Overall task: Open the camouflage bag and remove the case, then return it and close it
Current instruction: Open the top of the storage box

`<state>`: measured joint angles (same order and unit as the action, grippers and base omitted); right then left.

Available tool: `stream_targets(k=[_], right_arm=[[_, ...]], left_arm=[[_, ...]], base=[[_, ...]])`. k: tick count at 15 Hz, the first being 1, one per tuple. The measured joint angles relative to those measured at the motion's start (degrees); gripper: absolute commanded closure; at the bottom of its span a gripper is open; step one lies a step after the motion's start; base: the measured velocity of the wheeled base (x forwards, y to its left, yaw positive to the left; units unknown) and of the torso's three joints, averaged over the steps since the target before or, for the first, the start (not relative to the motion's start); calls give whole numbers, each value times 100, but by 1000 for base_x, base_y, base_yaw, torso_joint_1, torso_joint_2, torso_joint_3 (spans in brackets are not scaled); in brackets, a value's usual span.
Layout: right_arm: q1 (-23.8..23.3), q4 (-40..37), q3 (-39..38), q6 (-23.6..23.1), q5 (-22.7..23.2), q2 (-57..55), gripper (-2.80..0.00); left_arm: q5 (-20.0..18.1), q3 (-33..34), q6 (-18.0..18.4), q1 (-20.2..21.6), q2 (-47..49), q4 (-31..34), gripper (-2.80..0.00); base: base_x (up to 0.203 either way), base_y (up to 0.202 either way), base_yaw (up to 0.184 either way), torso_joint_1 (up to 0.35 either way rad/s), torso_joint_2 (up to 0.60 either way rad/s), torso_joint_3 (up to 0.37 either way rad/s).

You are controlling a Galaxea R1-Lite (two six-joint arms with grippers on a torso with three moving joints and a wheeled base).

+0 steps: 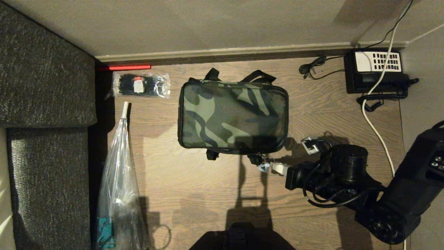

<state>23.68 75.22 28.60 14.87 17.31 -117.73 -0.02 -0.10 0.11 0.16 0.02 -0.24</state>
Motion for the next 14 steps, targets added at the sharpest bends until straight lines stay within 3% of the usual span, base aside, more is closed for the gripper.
stream_targets(k=[6,9,14], right_arm=[[-290,-254,17,19,38,332,0],[-523,-303,22,17,374,461,0],[-782,-615,9,20,484,696,0]], left_arm=[[2,0,2,-2,0,0,0],[2,0,1,0,0,2,0],[2,0,-1,-2,0,0,0]], base=[[0,0,0,0,0,0],[0,0,0,0,0,0],[0,0,0,0,0,0]])
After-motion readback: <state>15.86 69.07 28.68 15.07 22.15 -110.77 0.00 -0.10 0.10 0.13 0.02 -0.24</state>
